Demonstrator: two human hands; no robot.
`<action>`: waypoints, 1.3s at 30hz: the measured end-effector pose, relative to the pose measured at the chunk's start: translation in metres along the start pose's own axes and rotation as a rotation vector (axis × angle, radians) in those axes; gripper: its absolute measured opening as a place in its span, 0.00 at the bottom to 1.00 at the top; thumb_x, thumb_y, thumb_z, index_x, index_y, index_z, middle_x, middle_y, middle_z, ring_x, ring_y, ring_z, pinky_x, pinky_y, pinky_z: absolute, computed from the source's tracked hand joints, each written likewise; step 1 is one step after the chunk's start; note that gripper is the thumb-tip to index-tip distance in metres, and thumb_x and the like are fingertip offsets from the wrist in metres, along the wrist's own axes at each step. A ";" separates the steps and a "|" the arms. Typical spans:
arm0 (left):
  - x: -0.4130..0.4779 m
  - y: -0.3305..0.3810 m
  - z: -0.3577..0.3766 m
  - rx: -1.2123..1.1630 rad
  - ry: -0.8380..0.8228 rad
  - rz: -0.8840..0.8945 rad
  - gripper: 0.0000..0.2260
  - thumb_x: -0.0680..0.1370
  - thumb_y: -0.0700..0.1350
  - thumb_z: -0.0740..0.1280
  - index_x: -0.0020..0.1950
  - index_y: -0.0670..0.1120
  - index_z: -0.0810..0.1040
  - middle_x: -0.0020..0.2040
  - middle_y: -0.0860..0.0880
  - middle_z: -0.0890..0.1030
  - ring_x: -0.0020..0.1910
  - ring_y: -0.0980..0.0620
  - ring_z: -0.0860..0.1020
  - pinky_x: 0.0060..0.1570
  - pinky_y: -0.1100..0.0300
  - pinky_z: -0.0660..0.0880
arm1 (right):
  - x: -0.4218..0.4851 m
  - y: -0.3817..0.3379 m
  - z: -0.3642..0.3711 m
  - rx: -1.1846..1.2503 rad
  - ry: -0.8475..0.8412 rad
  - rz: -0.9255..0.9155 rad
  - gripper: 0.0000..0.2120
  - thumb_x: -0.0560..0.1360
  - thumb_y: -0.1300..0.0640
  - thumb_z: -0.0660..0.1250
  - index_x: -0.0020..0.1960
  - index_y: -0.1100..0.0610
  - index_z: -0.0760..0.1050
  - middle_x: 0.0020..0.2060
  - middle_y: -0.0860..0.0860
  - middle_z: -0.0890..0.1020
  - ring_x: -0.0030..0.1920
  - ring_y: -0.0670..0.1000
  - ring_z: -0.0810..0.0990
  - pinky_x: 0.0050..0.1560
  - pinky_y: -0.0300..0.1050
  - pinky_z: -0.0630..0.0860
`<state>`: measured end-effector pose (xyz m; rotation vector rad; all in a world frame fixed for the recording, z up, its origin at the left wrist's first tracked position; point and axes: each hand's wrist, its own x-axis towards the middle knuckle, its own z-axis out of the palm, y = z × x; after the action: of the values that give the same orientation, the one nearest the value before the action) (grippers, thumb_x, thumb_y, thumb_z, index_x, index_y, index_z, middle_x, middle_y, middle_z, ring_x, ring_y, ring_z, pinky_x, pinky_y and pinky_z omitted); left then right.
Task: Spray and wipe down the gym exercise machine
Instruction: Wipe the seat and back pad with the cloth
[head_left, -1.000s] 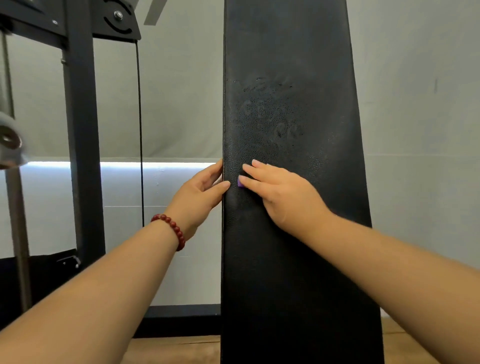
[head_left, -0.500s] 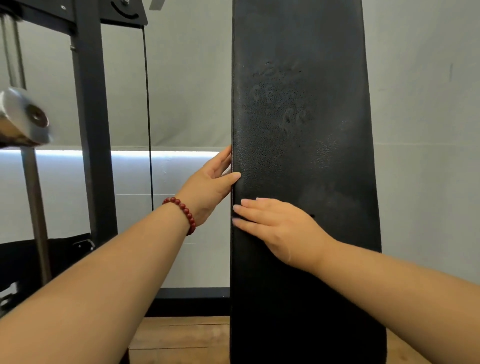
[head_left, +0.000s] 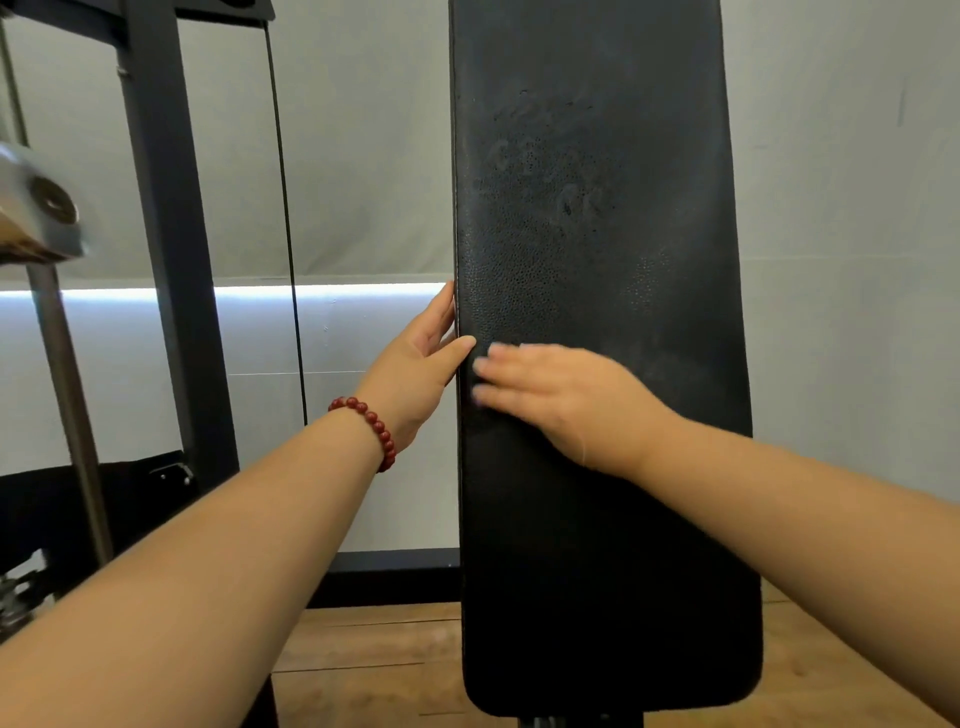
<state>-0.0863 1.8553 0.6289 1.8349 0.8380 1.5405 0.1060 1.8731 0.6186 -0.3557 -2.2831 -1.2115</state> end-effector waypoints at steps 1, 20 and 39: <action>-0.001 -0.001 0.000 0.009 -0.006 0.008 0.28 0.82 0.32 0.55 0.72 0.61 0.59 0.68 0.63 0.71 0.69 0.63 0.69 0.71 0.60 0.65 | 0.002 0.002 -0.001 -0.010 0.033 0.089 0.19 0.80 0.62 0.52 0.58 0.62 0.81 0.59 0.60 0.81 0.59 0.61 0.81 0.64 0.50 0.70; -0.020 -0.003 0.049 1.326 0.081 0.291 0.28 0.84 0.47 0.50 0.79 0.43 0.40 0.79 0.46 0.37 0.77 0.48 0.34 0.75 0.55 0.35 | -0.061 -0.014 -0.005 0.010 0.020 0.257 0.18 0.77 0.64 0.58 0.65 0.61 0.77 0.64 0.59 0.78 0.66 0.59 0.76 0.70 0.50 0.65; -0.024 -0.042 0.071 1.496 0.243 0.544 0.29 0.78 0.50 0.52 0.77 0.38 0.58 0.78 0.41 0.59 0.77 0.45 0.56 0.76 0.48 0.50 | -0.050 0.003 0.001 -0.090 0.254 0.685 0.21 0.78 0.66 0.53 0.65 0.61 0.78 0.65 0.59 0.78 0.66 0.60 0.76 0.63 0.49 0.71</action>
<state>-0.0230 1.8595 0.5706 3.0914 2.1058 1.5113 0.1486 1.8763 0.5918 -0.8759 -1.6758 -0.9297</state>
